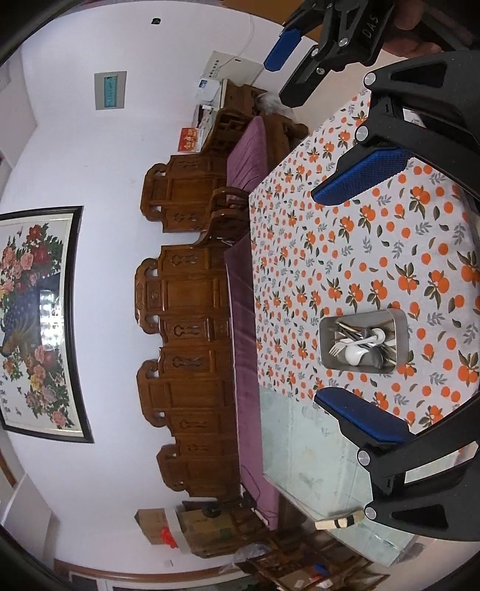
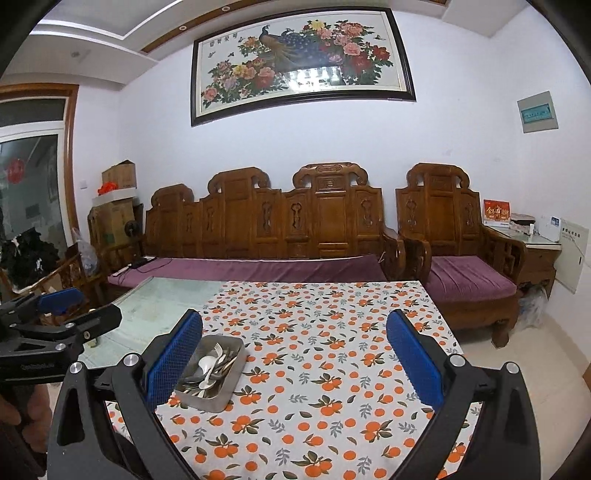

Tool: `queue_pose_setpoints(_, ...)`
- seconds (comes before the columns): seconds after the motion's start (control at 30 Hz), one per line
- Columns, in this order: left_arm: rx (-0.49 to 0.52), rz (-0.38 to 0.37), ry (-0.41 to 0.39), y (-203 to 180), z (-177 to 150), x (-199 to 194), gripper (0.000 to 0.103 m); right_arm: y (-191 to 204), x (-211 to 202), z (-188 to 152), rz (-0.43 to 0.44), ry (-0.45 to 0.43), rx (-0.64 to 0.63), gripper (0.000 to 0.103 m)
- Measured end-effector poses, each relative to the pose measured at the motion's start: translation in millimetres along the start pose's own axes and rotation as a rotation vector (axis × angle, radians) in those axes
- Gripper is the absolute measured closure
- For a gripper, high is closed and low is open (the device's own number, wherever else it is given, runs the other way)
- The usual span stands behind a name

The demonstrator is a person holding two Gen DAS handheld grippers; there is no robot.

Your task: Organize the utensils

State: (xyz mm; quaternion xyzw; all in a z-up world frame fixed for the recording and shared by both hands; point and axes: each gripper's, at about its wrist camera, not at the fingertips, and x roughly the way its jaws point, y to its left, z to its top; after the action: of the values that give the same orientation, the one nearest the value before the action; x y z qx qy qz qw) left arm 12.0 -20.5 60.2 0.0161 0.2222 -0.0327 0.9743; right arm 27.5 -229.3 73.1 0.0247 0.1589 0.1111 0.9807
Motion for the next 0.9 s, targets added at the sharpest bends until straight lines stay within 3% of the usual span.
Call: queue_pose_setpoints(0.9,-0.013,0.013,0.01,2.8,-6.7,3.8,0.008,4.9,-3.7,-1.3,-0.006,-0.004,-0.011,0.003)
